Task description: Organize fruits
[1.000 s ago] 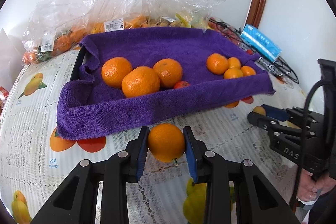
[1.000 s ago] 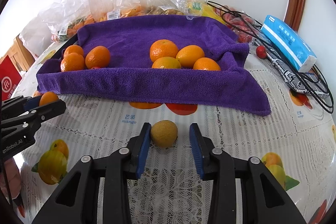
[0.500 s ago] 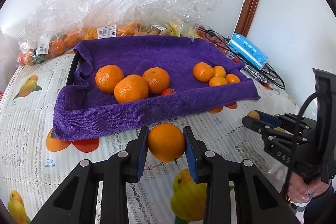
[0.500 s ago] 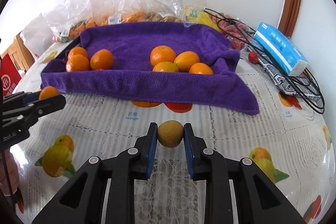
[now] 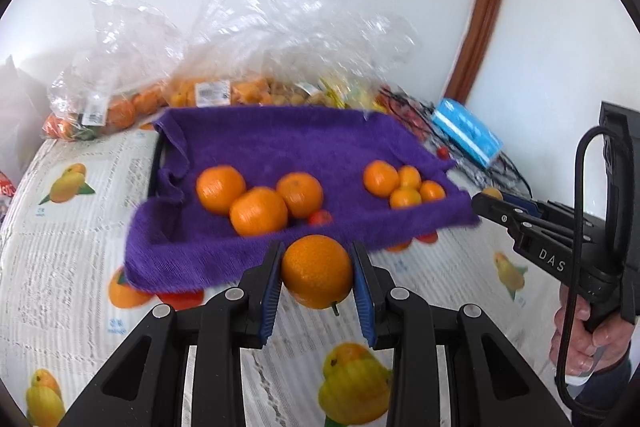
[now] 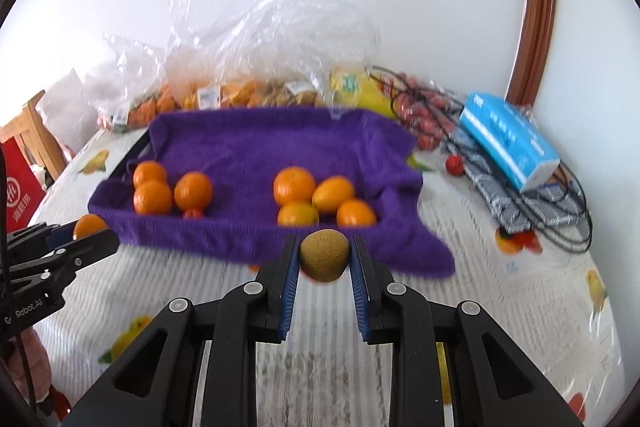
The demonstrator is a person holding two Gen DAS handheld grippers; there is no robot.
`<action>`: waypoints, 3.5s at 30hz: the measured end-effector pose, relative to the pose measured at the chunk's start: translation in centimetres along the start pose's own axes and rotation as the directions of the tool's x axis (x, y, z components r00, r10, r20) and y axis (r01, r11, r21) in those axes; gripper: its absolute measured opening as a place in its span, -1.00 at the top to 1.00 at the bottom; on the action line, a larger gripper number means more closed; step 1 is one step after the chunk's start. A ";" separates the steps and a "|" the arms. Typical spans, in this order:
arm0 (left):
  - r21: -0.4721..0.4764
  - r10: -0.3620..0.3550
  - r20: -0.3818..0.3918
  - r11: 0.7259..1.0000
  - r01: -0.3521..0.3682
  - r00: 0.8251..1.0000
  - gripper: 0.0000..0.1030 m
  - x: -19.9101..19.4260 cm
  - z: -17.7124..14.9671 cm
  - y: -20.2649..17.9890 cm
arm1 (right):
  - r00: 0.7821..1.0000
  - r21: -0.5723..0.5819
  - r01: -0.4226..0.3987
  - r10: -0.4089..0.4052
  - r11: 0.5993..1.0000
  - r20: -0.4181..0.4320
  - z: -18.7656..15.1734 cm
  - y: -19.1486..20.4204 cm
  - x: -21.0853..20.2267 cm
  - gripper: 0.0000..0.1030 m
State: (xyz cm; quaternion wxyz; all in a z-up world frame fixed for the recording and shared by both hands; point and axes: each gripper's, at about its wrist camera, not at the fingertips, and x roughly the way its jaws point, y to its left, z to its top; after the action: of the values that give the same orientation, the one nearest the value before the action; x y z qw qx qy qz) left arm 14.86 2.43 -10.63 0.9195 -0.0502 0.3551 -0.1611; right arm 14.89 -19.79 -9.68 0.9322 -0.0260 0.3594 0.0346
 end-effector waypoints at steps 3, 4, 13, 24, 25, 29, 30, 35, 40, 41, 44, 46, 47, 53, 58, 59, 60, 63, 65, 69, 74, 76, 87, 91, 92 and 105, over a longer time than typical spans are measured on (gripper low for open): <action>-0.017 0.043 0.022 0.999 -0.043 0.999 0.40 -0.1 1.8 0.5 | 0.999 0.007 -0.023 0.023 1.000 0.027 1.5 0.2 0.3 0.52; -0.021 0.051 0.030 0.999 -0.050 0.998 0.40 -0.2 2.3 0.7 | 0.999 0.008 -0.031 0.030 1.000 0.037 2.1 0.4 0.5 0.52; -0.101 0.142 0.053 0.985 -0.136 0.988 0.40 0.9 6.0 3.4 | 0.995 -0.017 -0.067 0.068 0.998 0.073 5.5 1.9 3.0 0.52; -0.169 0.181 0.005 0.970 -0.177 0.984 0.40 5.1 5.8 5.8 | 0.985 -0.015 -0.162 0.163 0.987 0.052 5.9 3.3 7.3 0.52; -0.178 0.178 -0.009 0.968 -0.176 0.984 0.40 5.4 5.5 6.0 | 0.985 -0.015 -0.166 0.166 0.986 0.050 5.5 3.4 7.6 0.52; -0.212 0.145 -0.038 0.966 -0.150 0.989 0.40 6.1 5.0 6.7 | 0.987 -0.052 -0.157 0.159 0.986 0.036 4.6 4.2 8.3 0.52; -0.215 0.142 -0.038 0.965 -0.147 0.989 0.40 6.2 4.9 6.7 | 0.987 -0.052 -0.156 0.158 0.986 0.032 4.5 4.2 8.3 0.52; -0.201 0.149 -0.039 0.967 -0.154 0.988 0.40 6.6 4.5 6.3 | 0.984 -0.057 -0.178 0.178 0.982 -0.018 3.9 4.6 9.4 0.52; -0.180 0.141 -0.038 0.973 -0.145 0.989 0.40 6.5 4.4 5.5 | 0.984 -0.079 -0.178 0.176 0.981 -0.029 3.5 5.2 9.7 0.52; -0.172 0.140 -0.034 0.974 -0.144 0.990 0.41 6.5 4.3 5.4 | 0.984 -0.086 -0.175 0.173 0.981 -0.029 3.5 5.3 9.7 0.52; -0.152 0.149 -0.018 0.977 -0.150 0.989 0.41 6.4 4.3 4.9 | 0.985 -0.085 -0.173 0.171 0.981 -0.035 3.4 5.2 9.8 0.52; -0.149 0.140 -0.013 0.979 -0.141 0.990 0.41 6.3 4.3 4.8 | 0.985 -0.078 -0.171 0.169 0.982 -0.036 3.5 5.0 9.8 0.52; -0.149 0.138 -0.012 0.979 -0.138 0.990 0.41 6.2 4.3 4.8 | 0.986 -0.076 -0.167 0.165 0.983 -0.033 3.5 4.9 9.8 0.52; -0.136 0.143 -0.012 0.980 -0.143 0.990 0.41 6.4 4.2 4.5 | 0.988 -0.070 -0.154 0.152 0.986 -0.030 3.5 4.6 9.8 0.51; -0.140 0.139 -0.016 0.980 -0.140 0.990 0.41 6.4 4.2 4.5 | 0.988 -0.068 -0.150 0.148 0.986 -0.034 3.5 4.7 9.8 0.49; -0.143 0.139 -0.017 0.980 -0.140 0.990 0.41 6.3 4.3 4.6 | 0.989 -0.069 -0.147 0.145 0.987 -0.034 3.5 4.6 9.9 0.45; -0.146 0.142 -0.018 0.979 -0.143 0.990 0.41 6.3 4.3 4.6 | 0.989 -0.067 -0.146 0.144 0.987 -0.031 3.5 4.6 9.8 0.37; -0.150 0.157 -0.015 0.976 -0.157 0.988 0.41 6.1 4.4 4.7 | 0.990 -0.055 -0.142 0.141 0.988 -0.015 3.6 4.3 9.6 0.10; -0.153 0.160 -0.014 0.975 -0.160 0.987 0.37 6.0 4.5 4.8 | 0.990 -0.045 -0.140 0.140 0.989 0.004 3.7 4.1 9.3 0.08; -0.164 0.158 -0.010 0.974 -0.157 0.987 0.23 5.5 4.6 5.0 | 0.990 -0.028 -0.140 0.140 0.990 0.020 4.0 3.8 8.8 -0.07; -0.153 0.176 -0.013 0.973 -0.176 0.984 0.08 4.7 4.8 4.7 | 0.984 0.044 -0.178 0.177 0.983 0.025 4.3 2.9 7.4 -0.08; -0.140 0.177 -0.004 0.974 -0.176 0.984 -0.14 3.7 4.9 4.1 | 0.986 0.075 -0.165 0.164 0.983 0.027 4.2 2.6 6.3 -0.08; -0.102 0.229 0.003 0.968 -0.227 0.973 -0.40 -4.1 2.8 -0.8 | 0.997 0.062 -0.050 0.046 0.997 0.063 2.7 0.7 -4.4 -0.42; -0.091 0.232 0.033 0.969 -0.228 0.972 -0.52 -7.8 2.0 -2.8 | 0.999 0.089 -0.031 0.028 0.996 0.037 1.1 -0.3 -7.6 -0.42; -0.087 0.231 0.037 0.970 -0.227 0.972 -0.54 -8.6 1.8 -3.3 | 0.999 0.095 -0.029 0.026 0.995 0.035 0.7 -0.5 -8.1 -0.44; -0.069 0.253 0.064 0.966 -0.248 0.965 -0.74 -16.1 -1.1 -7.5 | 0.992 0.106 -0.008 -0.005 0.994 0.124 -4.3 -0.9 -16.6 -0.96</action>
State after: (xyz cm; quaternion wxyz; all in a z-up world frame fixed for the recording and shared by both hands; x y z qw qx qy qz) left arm 1.00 0.72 0.34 0.9428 -0.0383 0.3298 -0.0310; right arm -0.16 -21.72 -1.66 0.9527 0.0260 0.3022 0.0179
